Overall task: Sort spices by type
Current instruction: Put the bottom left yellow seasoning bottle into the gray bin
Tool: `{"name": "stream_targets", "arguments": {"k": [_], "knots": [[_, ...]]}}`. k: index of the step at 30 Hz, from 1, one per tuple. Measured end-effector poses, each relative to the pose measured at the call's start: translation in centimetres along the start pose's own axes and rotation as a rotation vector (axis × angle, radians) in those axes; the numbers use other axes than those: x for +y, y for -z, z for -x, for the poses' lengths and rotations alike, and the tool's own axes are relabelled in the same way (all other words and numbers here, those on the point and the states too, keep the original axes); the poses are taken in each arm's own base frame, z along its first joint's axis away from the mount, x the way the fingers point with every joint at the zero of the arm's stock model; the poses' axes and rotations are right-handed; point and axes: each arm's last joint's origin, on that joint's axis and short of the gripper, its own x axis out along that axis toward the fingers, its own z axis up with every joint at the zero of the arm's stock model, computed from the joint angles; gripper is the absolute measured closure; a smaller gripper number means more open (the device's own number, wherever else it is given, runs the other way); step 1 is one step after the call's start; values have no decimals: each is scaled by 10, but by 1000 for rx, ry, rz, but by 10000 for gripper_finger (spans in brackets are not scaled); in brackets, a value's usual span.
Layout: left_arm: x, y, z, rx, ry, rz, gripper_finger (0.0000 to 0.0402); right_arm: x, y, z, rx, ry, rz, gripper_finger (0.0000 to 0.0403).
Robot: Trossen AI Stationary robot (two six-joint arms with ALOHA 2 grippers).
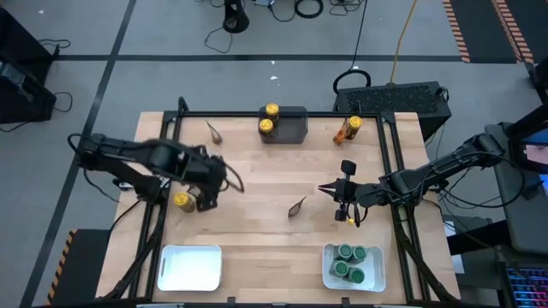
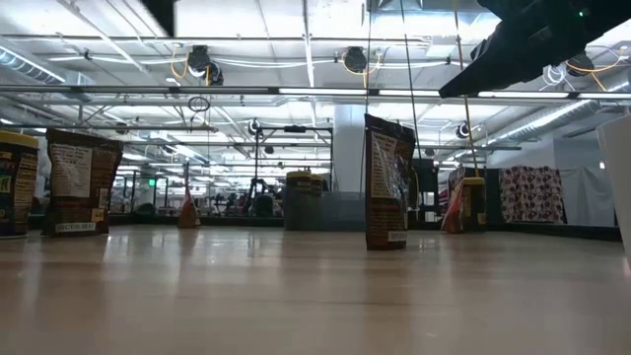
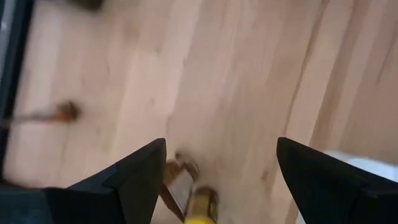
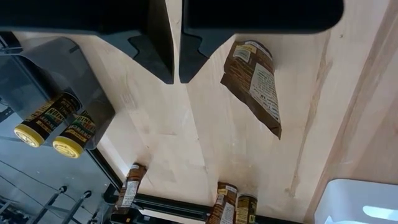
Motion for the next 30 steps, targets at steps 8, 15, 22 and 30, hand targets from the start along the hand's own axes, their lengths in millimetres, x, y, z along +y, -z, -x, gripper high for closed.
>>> {"name": "stream_targets", "arguments": {"k": [8,15,22,30], "knots": [[-8,41,-52,273,-159,74,93,0,0,0,0,0,8,397],[-5,66,-81,446,-163,69,93,0,0,0,1,0,12,397],[-2,81,-99,543,-174,69,93,0,0,0,2,0,26,397],[-1,90,-112,581,-168,77,93,0,0,0,2,1,28,397]]}}
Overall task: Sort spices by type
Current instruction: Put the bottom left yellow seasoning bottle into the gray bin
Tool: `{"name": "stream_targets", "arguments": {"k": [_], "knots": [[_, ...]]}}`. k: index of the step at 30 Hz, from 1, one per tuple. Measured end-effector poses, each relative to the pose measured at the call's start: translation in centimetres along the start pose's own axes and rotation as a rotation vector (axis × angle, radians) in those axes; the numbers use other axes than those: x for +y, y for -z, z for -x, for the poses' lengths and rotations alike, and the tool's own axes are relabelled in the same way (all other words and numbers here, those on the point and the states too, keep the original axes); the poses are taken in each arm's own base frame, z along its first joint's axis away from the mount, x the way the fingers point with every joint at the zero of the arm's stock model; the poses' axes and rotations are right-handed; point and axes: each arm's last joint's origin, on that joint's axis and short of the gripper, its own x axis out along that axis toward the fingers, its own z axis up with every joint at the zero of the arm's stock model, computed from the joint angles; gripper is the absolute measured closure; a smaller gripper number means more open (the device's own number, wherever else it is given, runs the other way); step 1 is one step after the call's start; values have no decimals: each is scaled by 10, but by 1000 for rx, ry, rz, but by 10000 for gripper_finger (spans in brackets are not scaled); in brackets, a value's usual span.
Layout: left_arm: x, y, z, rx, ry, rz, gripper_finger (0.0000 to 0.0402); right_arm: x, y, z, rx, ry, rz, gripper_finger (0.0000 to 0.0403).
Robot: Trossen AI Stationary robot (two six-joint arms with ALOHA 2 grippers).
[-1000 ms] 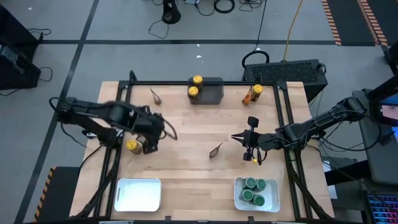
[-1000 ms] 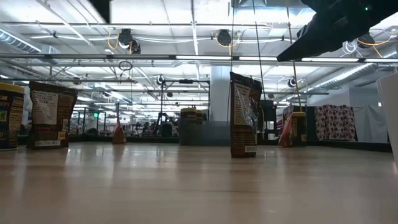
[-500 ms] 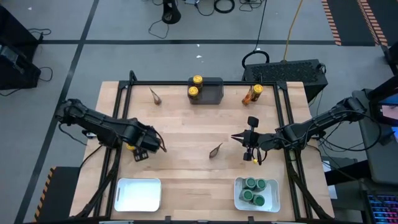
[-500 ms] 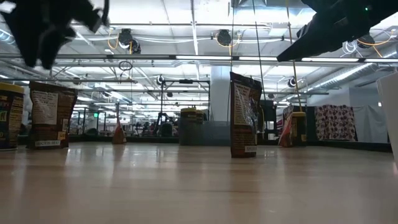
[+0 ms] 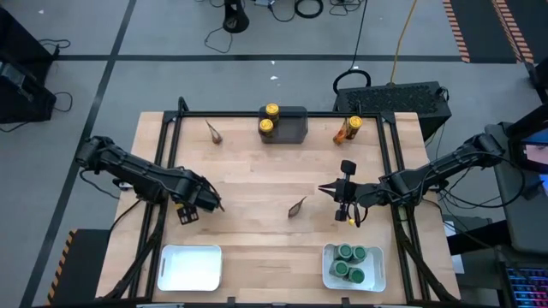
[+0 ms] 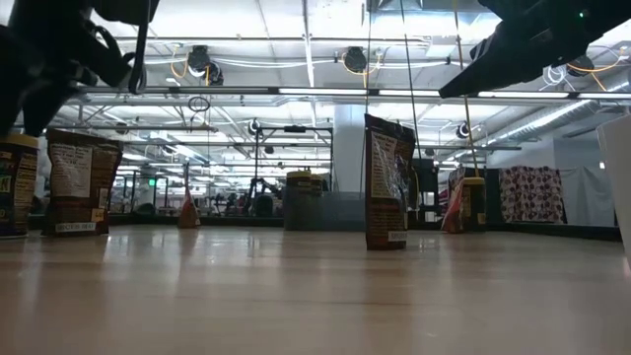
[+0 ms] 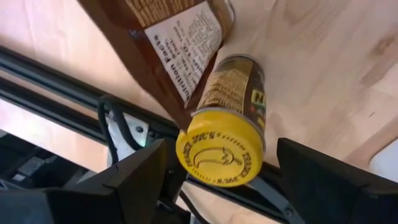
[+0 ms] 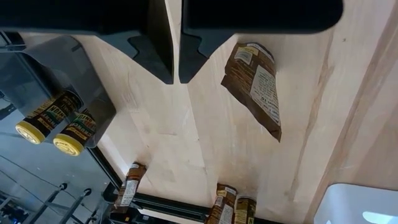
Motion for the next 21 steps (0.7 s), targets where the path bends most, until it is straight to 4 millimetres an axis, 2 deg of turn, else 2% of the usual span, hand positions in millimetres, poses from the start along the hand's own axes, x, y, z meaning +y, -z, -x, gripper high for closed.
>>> {"name": "stream_targets", "arguments": {"k": [9,16,21], "knots": [[0,1,-23,36,-16,-3,93,0,0,0,0,0,4,397],[-1,-1,-24,20,-14,-3,95,0,0,0,1,0,4,397],[-1,-1,-24,18,-16,-3,122,0,0,0,0,0,4,397]]}}
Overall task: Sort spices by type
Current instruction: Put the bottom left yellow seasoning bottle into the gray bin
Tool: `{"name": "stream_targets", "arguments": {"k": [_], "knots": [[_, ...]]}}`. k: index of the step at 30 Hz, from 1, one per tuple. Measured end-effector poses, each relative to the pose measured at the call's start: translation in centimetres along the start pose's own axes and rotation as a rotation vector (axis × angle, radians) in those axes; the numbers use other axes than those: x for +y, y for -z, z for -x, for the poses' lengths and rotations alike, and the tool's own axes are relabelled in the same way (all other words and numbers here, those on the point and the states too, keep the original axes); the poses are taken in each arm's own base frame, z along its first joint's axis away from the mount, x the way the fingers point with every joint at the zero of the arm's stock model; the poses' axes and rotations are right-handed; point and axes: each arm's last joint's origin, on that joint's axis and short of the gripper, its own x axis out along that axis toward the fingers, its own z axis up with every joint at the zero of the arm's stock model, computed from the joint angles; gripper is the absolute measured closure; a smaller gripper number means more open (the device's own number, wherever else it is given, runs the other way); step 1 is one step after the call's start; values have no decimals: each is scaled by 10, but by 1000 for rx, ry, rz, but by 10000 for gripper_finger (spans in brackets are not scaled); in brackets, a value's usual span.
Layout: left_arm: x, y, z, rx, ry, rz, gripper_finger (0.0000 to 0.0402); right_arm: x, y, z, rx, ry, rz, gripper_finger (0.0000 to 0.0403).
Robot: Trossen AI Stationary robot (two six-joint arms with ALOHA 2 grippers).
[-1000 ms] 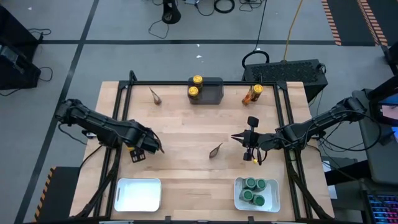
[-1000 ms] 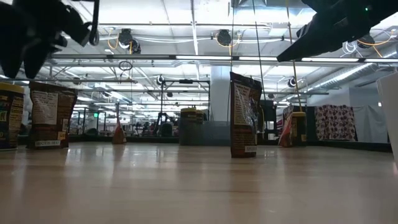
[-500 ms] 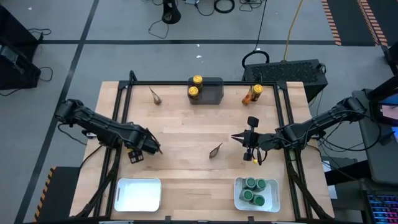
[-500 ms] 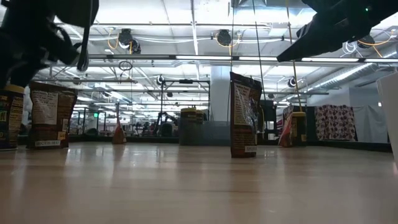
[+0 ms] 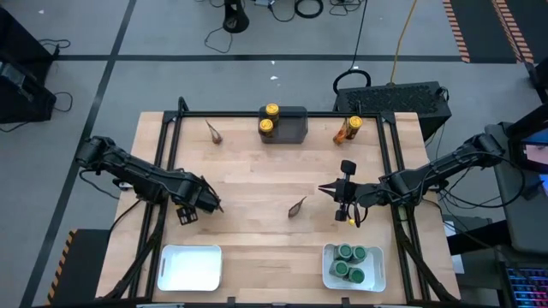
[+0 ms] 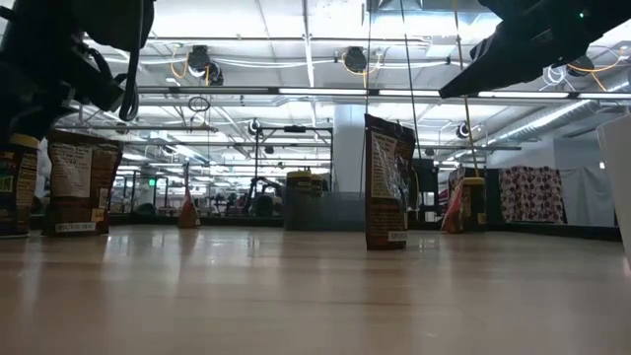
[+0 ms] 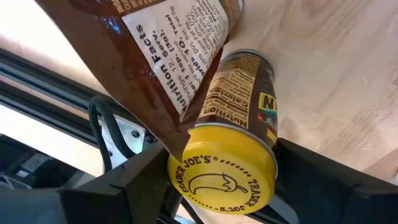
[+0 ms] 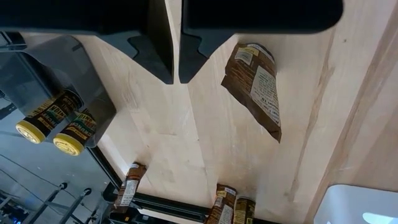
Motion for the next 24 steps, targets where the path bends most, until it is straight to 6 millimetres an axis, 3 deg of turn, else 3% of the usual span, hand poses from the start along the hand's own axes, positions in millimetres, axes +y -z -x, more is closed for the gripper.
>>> {"name": "stream_targets", "arguments": {"k": [5,12,19,24], "knots": [[0,1,0,4,-4,0,160,0,0,0,0,0,0,397],[-1,0,3,12,29,0,160,0,0,0,0,0,0,397],[-4,-5,29,-70,97,-1,160,0,0,0,0,0,4,397],[-9,-10,58,-174,222,-19,160,0,0,0,0,0,8,397]]}}
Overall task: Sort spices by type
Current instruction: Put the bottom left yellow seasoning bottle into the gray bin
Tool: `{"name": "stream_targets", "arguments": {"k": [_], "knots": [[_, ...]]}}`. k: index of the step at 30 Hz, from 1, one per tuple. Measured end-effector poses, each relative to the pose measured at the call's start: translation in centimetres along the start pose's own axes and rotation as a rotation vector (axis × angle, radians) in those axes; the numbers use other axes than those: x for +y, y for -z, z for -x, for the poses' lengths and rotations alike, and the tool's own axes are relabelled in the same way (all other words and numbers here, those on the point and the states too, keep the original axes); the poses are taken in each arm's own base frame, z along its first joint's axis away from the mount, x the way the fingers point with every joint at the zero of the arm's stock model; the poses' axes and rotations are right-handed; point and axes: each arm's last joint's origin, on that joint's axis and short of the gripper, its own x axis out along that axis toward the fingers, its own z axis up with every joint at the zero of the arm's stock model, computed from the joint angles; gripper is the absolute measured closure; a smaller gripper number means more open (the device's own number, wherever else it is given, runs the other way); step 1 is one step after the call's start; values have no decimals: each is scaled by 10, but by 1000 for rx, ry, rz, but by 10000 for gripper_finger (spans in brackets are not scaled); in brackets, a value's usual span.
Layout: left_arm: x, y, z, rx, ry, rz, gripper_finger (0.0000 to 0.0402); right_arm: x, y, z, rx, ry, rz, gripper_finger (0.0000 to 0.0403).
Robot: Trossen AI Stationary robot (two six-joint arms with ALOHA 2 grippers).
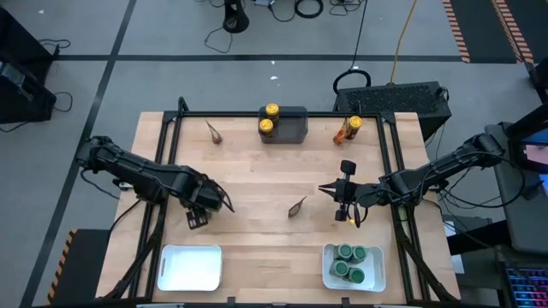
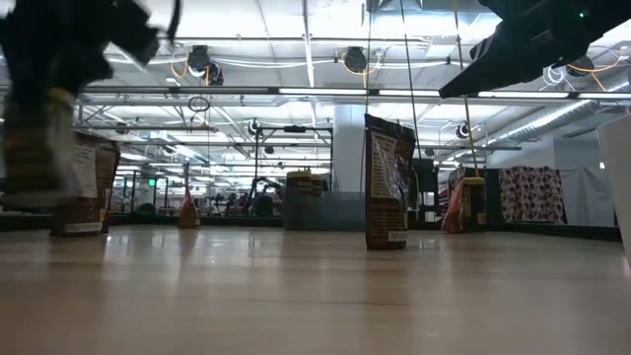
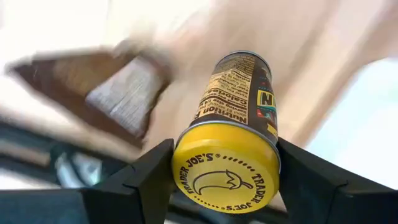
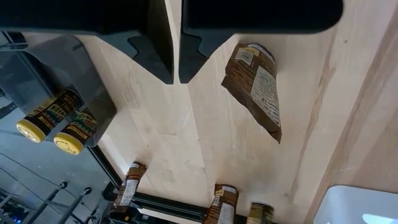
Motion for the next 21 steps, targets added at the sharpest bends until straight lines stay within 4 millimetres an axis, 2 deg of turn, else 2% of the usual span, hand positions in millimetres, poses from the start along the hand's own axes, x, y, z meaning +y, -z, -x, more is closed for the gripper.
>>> {"name": "stream_targets", "arguments": {"k": [6,12,16,21], "knots": [[-11,-18,39,-220,158,-63,160,0,0,0,0,0,7,397],[-6,-38,75,-465,200,-114,160,0,0,0,0,0,10,397],[6,-52,82,-559,183,-149,160,0,0,0,-1,0,5,397],[23,-84,76,-622,126,-183,160,-2,-5,-1,-48,12,-20,397]]}}
